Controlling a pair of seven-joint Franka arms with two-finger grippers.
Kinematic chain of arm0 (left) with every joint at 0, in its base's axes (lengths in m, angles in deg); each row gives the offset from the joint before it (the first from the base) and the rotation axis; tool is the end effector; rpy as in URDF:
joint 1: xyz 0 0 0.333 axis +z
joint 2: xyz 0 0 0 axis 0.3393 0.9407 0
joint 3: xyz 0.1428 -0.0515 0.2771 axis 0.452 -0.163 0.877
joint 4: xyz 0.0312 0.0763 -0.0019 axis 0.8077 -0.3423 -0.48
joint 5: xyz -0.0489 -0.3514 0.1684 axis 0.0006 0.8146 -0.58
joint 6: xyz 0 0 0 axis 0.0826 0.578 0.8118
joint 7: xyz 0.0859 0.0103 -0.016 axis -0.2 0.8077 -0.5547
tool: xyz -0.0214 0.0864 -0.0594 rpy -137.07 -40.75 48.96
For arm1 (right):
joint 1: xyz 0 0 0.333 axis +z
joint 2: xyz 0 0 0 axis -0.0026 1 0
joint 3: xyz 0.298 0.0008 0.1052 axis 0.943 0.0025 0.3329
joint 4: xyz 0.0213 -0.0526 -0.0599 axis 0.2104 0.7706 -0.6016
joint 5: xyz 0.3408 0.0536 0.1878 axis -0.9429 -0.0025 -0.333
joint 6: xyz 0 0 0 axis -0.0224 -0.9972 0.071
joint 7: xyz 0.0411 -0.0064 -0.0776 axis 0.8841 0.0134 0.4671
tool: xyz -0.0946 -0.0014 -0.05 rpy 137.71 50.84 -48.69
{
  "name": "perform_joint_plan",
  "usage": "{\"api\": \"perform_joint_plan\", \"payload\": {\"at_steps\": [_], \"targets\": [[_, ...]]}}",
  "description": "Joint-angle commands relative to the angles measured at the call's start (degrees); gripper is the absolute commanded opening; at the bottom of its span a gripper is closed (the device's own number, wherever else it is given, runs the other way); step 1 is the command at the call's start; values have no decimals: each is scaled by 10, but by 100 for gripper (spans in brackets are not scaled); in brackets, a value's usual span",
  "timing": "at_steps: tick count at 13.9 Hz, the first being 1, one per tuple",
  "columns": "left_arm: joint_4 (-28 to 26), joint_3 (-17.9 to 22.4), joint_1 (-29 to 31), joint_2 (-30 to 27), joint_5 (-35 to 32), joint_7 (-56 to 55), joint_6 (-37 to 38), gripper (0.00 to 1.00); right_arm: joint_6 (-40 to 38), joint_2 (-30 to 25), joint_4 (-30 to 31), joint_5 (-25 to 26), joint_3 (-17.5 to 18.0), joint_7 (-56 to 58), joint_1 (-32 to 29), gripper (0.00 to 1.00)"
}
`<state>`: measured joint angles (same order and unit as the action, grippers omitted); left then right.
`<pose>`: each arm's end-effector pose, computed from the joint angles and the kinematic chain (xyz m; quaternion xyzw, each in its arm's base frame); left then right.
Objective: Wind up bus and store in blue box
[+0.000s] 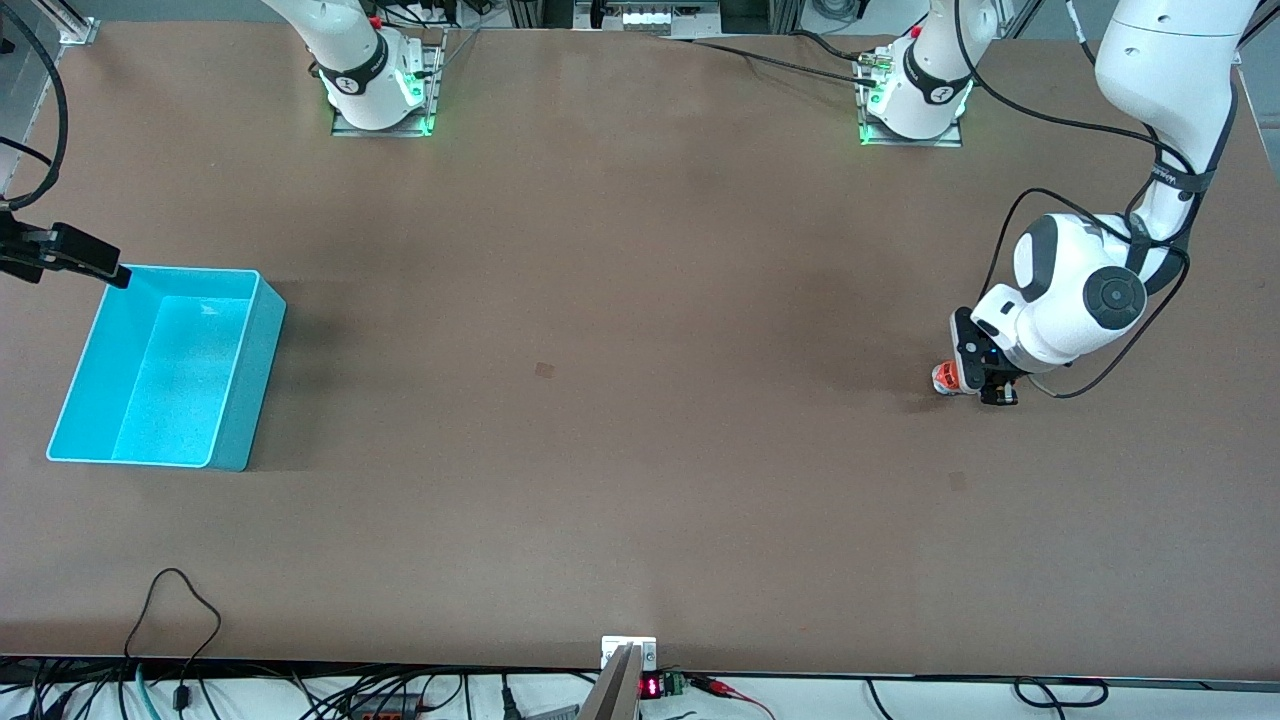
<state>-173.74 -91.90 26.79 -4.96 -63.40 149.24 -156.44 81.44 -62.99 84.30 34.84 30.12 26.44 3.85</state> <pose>0.5621 0.0215 0.2000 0.7298 -0.6832 -0.0201 0.0095 0.5916 -0.0496 0.5964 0.9995 -0.0275 -0.0170 0.0055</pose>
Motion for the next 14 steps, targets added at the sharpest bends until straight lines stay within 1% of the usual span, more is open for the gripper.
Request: {"api": "perform_joint_plan", "payload": {"at_steps": [1, 5, 6, 8, 11, 14], "targets": [[-4, -1, 3, 4, -7, 6, -5, 42, 0, 2, -8, -10, 0, 2, -1, 100], [-2, -1, 9, 21, -12, 9, -5, 42, 0, 2, -8, -10, -1, 2, -4, 100], [-1, -1, 16, 26, -12, 28, -5, 42, 0, 3, -7, -11, -1, 2, -5, 100], [18, -1, 36, 49, -11, 74, -3, 40, 0, 3, -6, -11, -1, 2, -5, 100], [39, -1, 63, 74, -10, 96, 0, 41, 0, 3, -6, -11, -1, 2, -4, 100], [63, 0, 110, 99, -11, 108, 0, 41, 0, 3, -6, -18, -2, 1, -5, 100]]}}
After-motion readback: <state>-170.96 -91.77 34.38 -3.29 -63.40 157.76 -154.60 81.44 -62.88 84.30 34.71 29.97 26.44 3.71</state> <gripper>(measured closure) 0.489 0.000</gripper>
